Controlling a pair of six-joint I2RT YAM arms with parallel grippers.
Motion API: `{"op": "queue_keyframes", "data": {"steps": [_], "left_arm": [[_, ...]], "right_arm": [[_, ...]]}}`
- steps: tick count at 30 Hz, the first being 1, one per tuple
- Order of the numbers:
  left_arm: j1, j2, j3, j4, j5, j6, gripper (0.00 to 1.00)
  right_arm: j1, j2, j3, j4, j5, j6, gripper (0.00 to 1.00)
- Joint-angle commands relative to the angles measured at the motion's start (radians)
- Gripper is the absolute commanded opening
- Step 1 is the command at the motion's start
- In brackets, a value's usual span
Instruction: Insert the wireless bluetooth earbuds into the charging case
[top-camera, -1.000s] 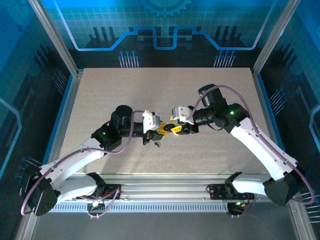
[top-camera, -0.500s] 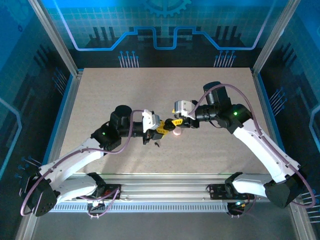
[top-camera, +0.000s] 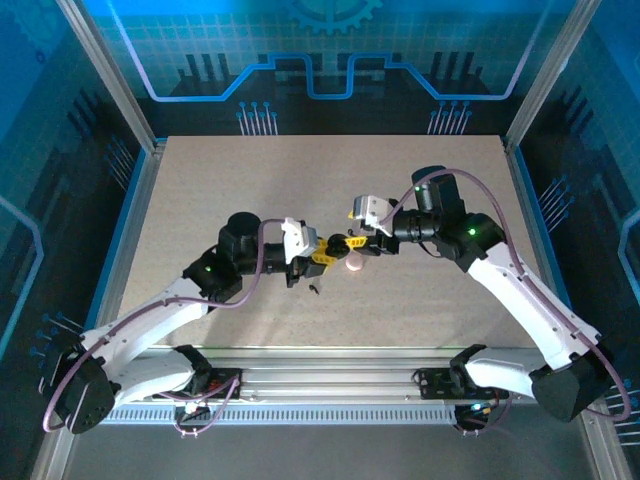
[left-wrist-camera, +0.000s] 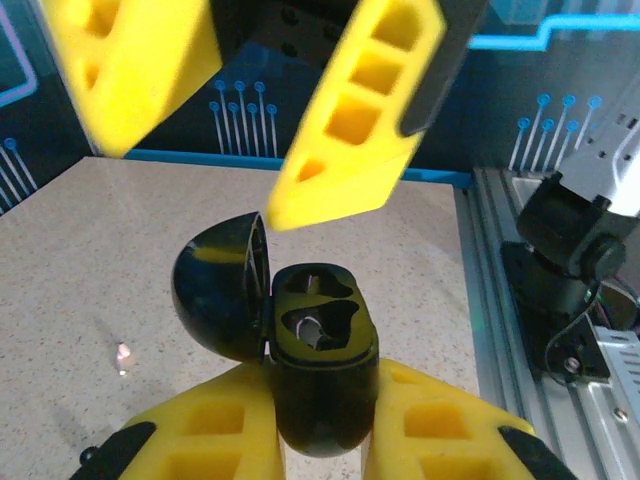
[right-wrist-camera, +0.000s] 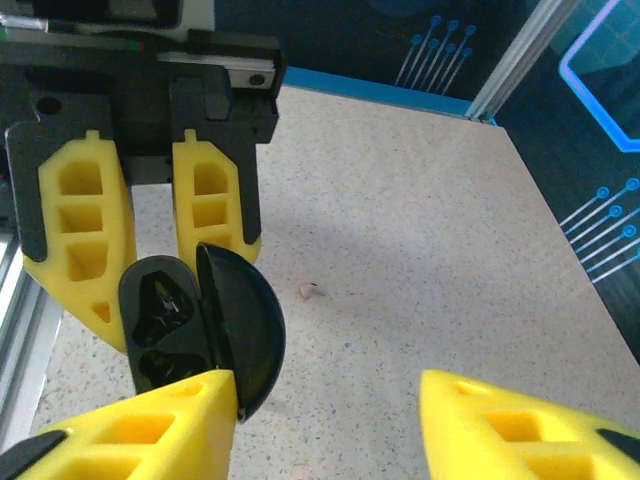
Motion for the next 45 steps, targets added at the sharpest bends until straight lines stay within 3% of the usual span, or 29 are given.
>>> {"op": "queue_keyframes", "data": {"steps": [1, 10, 15, 22, 26, 31, 36, 45], "left_arm": [[0.043, 0.008, -0.049, 0.146, 0.005, -0.080, 0.15], [0.102, -0.012, -0.180, 0.274, -0.099, -0.212, 0.14], [0.103, -0.091, -0.351, 0.379, -0.252, -0.303, 0.14], [0.107, -0.181, -0.468, 0.318, -0.403, -0.366, 0.12], [0.107, -0.286, -0.562, 0.343, -0.573, -0.491, 0.12], [0.107, -0.441, -0.598, 0.206, -0.682, -0.539, 0.12], [0.107, -0.558, -0.582, 0.044, -0.739, -0.514, 0.12], [0.109, -0.647, -0.551, -0.100, -0.798, -0.498, 0.10]], "right_arm": [[-0.014, -0.039, -0.011, 0.065, 0.011, 0.064, 0.56], [0.016, -0.044, -0.025, 0.079, 0.125, 0.287, 0.55], [0.060, 0.011, -0.067, 0.054, 0.203, 0.407, 0.55], [0.113, 0.169, -0.023, -0.067, 0.259, 0.553, 0.55], [0.137, 0.269, 0.016, -0.107, 0.286, 0.644, 0.55], [0.189, 0.390, 0.061, -0.122, 0.268, 0.663, 0.57], [0.233, 0.570, 0.173, -0.223, 0.356, 0.741, 0.51], [0.296, 0.796, 0.347, -0.373, 0.441, 0.911, 0.47]]}}
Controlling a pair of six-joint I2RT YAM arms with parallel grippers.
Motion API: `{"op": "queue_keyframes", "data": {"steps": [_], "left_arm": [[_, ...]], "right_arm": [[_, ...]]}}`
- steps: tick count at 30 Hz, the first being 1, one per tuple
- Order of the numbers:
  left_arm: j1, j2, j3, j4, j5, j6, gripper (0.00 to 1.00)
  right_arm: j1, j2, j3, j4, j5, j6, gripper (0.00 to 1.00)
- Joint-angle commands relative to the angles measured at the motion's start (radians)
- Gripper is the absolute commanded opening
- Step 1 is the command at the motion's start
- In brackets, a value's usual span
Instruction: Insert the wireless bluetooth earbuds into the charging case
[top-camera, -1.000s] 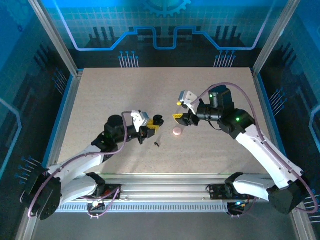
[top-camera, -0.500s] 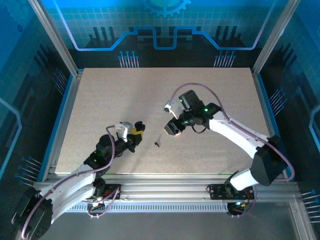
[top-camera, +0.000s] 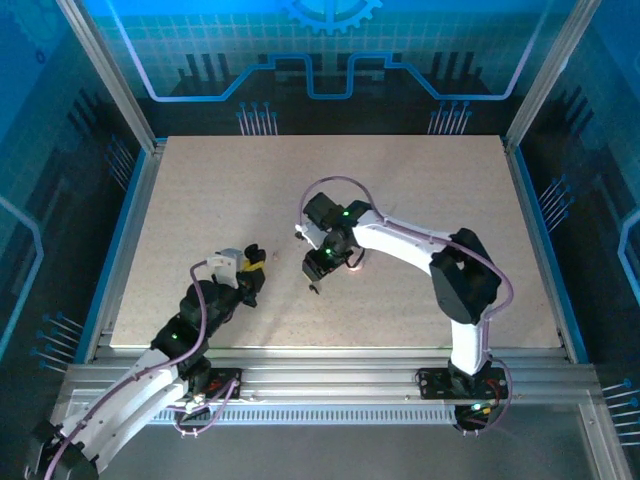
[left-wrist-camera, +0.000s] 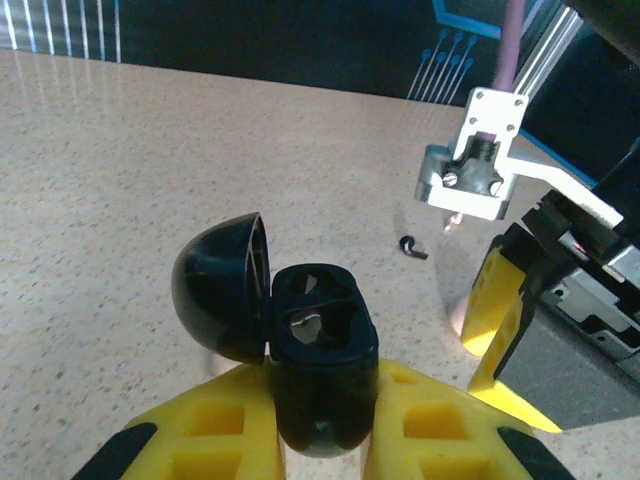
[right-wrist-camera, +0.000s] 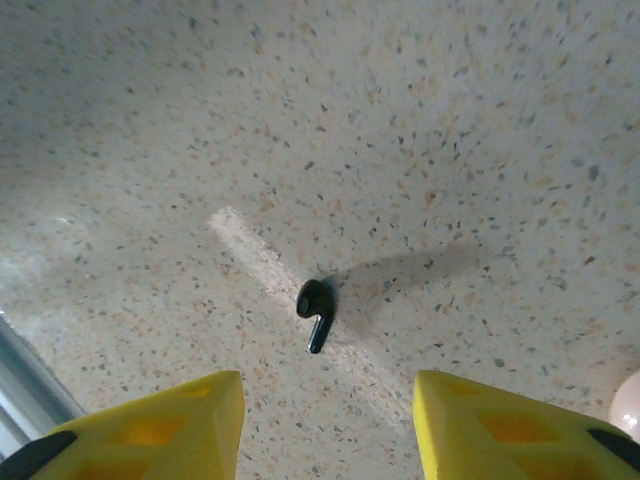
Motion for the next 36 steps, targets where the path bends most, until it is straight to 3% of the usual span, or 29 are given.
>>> {"op": "queue_keyframes", "data": {"steps": [1, 36], "left_arm": [[0.008, -0.022, 0.041, -0.070, -0.048, 0.005, 0.10], [0.008, -0.030, 0.058, -0.091, -0.092, 0.067, 0.10]], "right_arm": [[0.016, 0.048, 0.059, -0.096, 0.044, 0.100, 0.47], [0.072, 0.245, 0.137, -0.075, 0.061, 0.123, 0.34]]}}
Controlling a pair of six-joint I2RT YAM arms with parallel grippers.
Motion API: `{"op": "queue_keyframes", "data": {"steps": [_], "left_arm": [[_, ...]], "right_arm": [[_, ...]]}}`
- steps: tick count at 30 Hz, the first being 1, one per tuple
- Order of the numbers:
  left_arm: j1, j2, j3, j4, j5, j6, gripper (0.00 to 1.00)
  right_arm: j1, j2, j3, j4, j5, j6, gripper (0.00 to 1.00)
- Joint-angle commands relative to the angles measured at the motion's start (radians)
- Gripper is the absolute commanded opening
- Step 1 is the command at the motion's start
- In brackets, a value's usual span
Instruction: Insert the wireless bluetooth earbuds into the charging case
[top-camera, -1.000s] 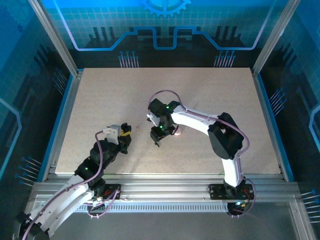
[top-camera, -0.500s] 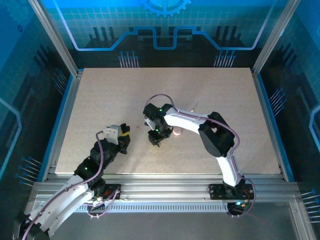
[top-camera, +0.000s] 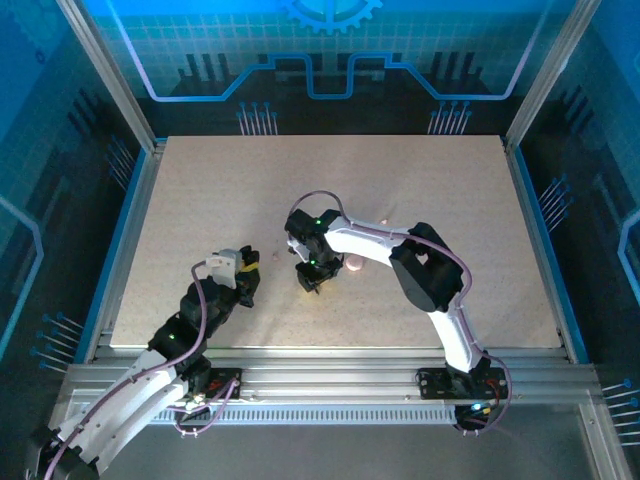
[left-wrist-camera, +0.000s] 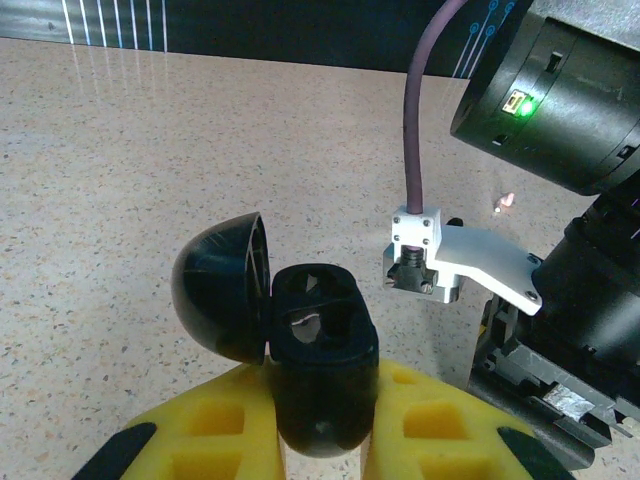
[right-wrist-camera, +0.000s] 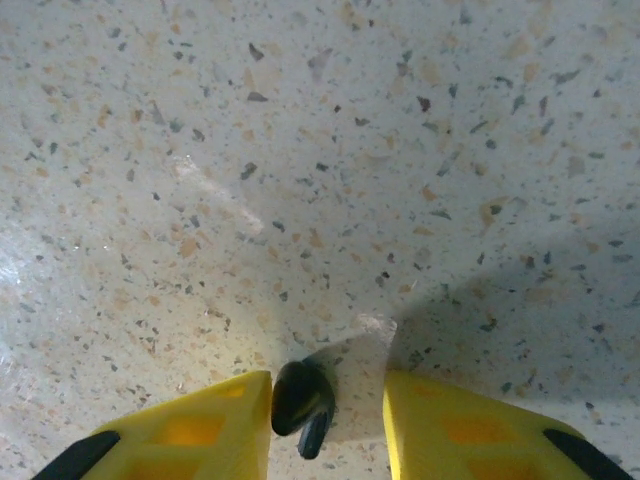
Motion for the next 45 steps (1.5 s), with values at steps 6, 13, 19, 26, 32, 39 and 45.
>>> {"op": "queue_keyframes", "data": {"steps": [6, 13, 19, 26, 32, 39, 45], "left_arm": [[0.007, -0.011, 0.032, 0.009, -0.020, 0.028, 0.10], [0.008, -0.011, 0.034, 0.005, -0.024, 0.032, 0.10], [0.008, -0.011, 0.035, 0.007, -0.019, 0.040, 0.10], [0.008, 0.000, 0.025, 0.041, 0.009, 0.051, 0.11], [0.007, 0.068, 0.042, 0.076, 0.041, 0.064, 0.11], [0.005, 0.227, 0.024, 0.296, 0.137, 0.085, 0.11], [0.005, 0.430, 0.060, 0.472, 0.218, 0.116, 0.11]], "right_arm": [[0.035, 0.034, 0.012, 0.000, 0.033, 0.020, 0.32], [0.037, 0.027, -0.006, 0.010, 0.057, 0.023, 0.26], [0.038, -0.011, -0.039, 0.035, 0.060, 0.034, 0.20], [0.021, -0.113, -0.088, 0.087, 0.054, 0.068, 0.18], [-0.018, -0.246, -0.140, 0.137, 0.048, 0.089, 0.17], [-0.067, -0.416, -0.201, 0.192, 0.058, 0.083, 0.16], [-0.088, -0.541, -0.225, 0.233, 0.084, 0.059, 0.16]]}}
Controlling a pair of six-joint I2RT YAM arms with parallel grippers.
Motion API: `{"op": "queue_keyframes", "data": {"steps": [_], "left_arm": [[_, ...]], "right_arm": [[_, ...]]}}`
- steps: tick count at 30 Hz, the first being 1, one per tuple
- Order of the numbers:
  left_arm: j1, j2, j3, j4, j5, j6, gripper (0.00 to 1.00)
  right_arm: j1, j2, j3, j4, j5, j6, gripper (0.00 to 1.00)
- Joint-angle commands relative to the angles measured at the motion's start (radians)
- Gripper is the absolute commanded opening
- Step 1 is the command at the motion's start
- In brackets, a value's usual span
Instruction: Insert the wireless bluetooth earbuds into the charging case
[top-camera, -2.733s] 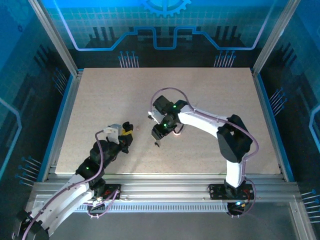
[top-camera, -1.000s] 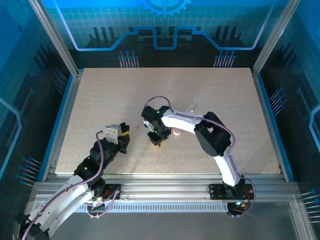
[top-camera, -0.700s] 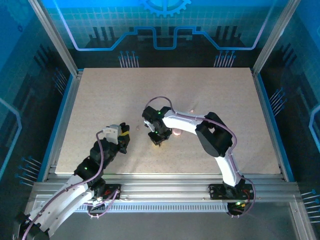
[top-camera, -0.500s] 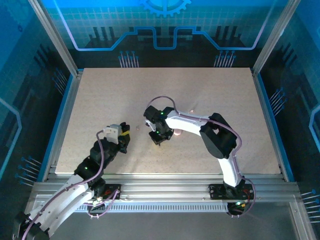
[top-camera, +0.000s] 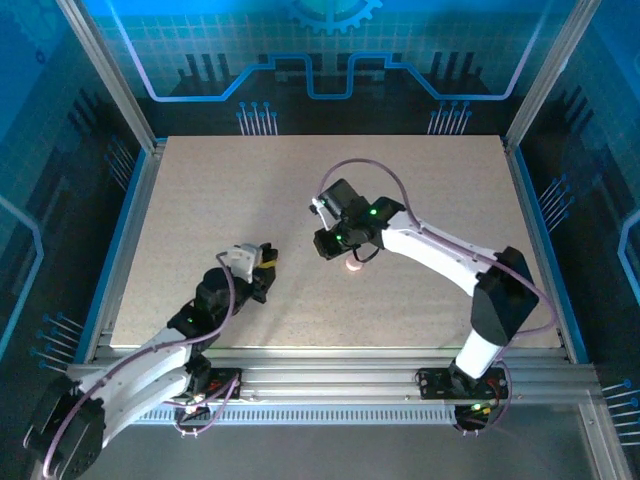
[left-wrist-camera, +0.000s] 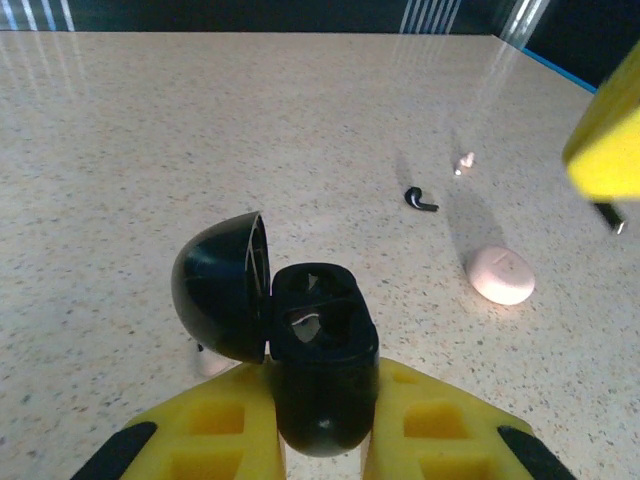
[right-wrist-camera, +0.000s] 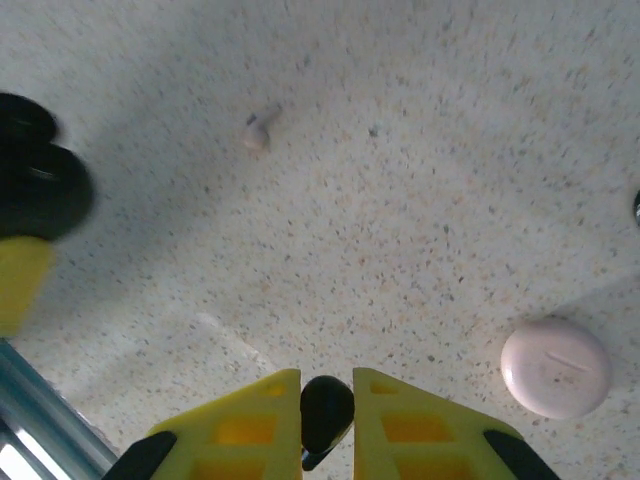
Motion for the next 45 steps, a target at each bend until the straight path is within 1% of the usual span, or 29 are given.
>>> {"op": "queue_keyframes", "data": {"steps": [1, 6, 9, 13, 17, 20, 24, 29, 37, 45], "left_arm": [[0.004, 0.093, 0.061, 0.170, 0.091, 0.036, 0.10], [-0.009, 0.238, 0.111, 0.306, 0.134, 0.028, 0.10], [-0.020, 0.328, 0.138, 0.397, 0.227, 0.060, 0.11], [-0.029, 0.419, 0.170, 0.498, 0.325, 0.069, 0.11], [-0.032, 0.477, 0.196, 0.570, 0.377, 0.058, 0.11], [-0.038, 0.508, 0.210, 0.629, 0.391, 0.036, 0.12], [-0.046, 0.532, 0.219, 0.684, 0.406, 0.015, 0.12], [-0.052, 0.528, 0.226, 0.683, 0.419, 0.012, 0.12], [-0.055, 0.509, 0.225, 0.679, 0.425, 0.010, 0.12], [-0.057, 0.490, 0.217, 0.679, 0.422, 0.010, 0.12]], "right_arm": [[-0.014, -0.075, -0.027, 0.044, 0.019, -0.008, 0.16], [-0.019, -0.144, -0.044, 0.091, 0.012, -0.025, 0.15], [-0.019, -0.183, -0.068, 0.142, 0.000, -0.057, 0.15], [-0.019, -0.249, -0.159, 0.277, -0.017, -0.109, 0.16], [-0.021, -0.286, -0.217, 0.376, -0.043, -0.152, 0.16], [-0.022, -0.318, -0.282, 0.477, -0.059, -0.164, 0.17], [-0.024, -0.346, -0.329, 0.544, -0.075, -0.178, 0.17], [-0.024, -0.372, -0.360, 0.593, -0.070, -0.188, 0.17], [-0.026, -0.371, -0.361, 0.629, -0.044, -0.182, 0.17], [-0.027, -0.364, -0.361, 0.620, -0.035, -0.186, 0.17]]}}
